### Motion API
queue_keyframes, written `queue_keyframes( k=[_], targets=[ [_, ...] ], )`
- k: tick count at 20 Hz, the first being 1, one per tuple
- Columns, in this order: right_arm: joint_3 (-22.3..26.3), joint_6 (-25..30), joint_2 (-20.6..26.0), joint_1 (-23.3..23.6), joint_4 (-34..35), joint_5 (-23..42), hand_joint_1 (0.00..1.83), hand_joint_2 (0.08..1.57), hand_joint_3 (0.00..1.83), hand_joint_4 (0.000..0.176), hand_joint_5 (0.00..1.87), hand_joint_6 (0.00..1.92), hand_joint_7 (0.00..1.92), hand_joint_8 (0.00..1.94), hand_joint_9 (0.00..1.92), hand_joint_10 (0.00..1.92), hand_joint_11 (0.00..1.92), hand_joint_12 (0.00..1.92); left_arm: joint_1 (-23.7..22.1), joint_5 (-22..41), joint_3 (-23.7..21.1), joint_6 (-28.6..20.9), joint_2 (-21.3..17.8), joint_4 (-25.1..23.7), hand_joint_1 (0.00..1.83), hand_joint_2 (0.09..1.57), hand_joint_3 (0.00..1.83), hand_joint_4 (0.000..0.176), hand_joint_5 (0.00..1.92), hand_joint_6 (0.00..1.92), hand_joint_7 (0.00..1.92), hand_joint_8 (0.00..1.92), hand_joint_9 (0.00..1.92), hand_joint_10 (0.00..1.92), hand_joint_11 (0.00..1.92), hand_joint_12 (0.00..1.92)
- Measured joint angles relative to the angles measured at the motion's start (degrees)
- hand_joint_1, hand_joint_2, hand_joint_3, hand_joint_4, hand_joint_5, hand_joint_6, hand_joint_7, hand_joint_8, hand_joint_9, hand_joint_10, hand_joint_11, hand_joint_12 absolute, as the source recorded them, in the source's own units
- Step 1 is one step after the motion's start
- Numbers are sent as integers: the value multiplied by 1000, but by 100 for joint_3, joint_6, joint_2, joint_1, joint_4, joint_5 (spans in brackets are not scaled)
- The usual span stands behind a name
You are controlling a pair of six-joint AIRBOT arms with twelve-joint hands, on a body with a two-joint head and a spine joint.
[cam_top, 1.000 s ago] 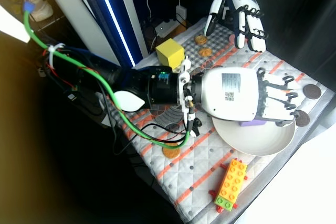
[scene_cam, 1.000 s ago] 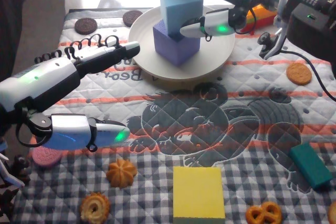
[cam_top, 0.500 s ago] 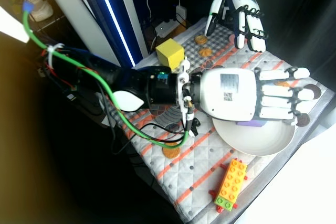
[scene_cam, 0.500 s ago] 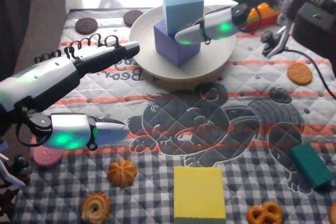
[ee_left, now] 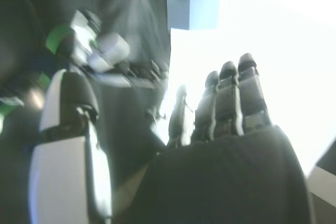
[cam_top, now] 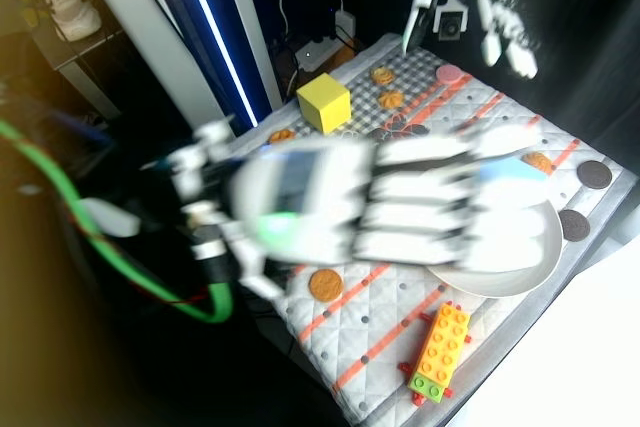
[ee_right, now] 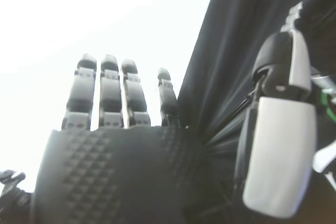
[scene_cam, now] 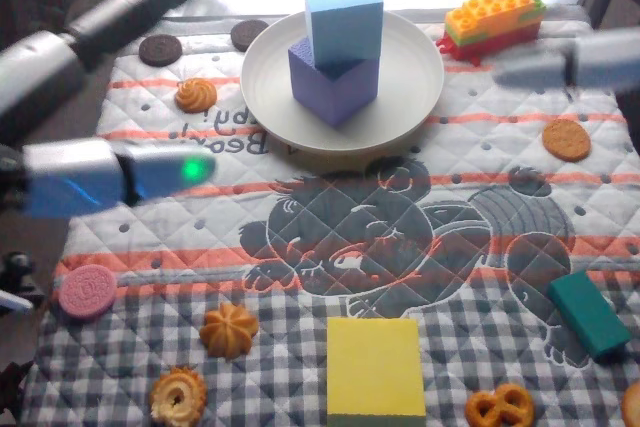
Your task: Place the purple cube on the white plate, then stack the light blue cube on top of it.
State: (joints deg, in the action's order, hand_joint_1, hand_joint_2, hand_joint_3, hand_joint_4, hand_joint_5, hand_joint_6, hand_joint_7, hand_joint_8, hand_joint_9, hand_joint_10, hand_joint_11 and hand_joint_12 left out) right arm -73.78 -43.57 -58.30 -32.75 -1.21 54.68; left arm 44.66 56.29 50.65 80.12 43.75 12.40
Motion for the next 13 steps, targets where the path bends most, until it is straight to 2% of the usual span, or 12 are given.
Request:
queue_keyframes(
  k=[1,4,5,7,8,10,11,12,13],
  targets=[
    [146,2,116,-236,105,271,721,828,0,176,0,0,0,0,0,0,0,0,94,210,4,-286,-61,50,656,971,4,176,0,0,0,0,0,0,0,0],
    [341,0,297,-625,332,828,744,805,0,176,0,0,0,0,0,0,0,0,260,586,4,-621,-144,20,602,944,0,176,0,0,0,0,0,0,0,0],
    [490,15,422,-970,457,1165,717,808,0,176,0,0,0,0,0,0,0,0,402,767,2,-824,-179,-24,578,948,0,176,0,0,0,0,0,0,0,0],
    [835,186,669,-1950,831,1851,627,784,0,176,0,0,0,0,0,0,0,0,750,1147,2,-1150,-236,42,628,956,0,176,0,0,0,0,0,0,0,0],
    [960,345,715,-2363,1058,2081,698,779,0,176,0,0,0,0,0,0,0,0,881,1259,-2,-1233,-247,199,679,957,0,176,0,0,0,0,0,0,0,0],
    [1182,577,765,-3058,1447,2704,662,809,0,176,0,0,0,0,0,0,0,0,1049,1386,0,-1491,-247,350,618,945,0,174,0,0,0,0,0,0,0,0],
    [1244,610,780,-3228,1502,2876,639,864,21,176,0,0,0,0,0,0,0,0,1115,1408,4,-1598,-247,343,564,929,0,163,0,0,0,0,0,0,0,0],
    [1246,608,782,-3252,1543,2944,619,895,29,176,0,0,0,0,0,0,0,0,1134,1412,4,-1624,-240,348,576,904,0,173,0,0,0,0,0,0,0,0],
    [1325,619,809,-3453,1665,3276,580,906,29,176,0,0,0,0,0,0,0,0,1180,1523,4,-1770,-238,289,502,917,0,156,0,0,0,0,0,0,0,0]
  ],
)
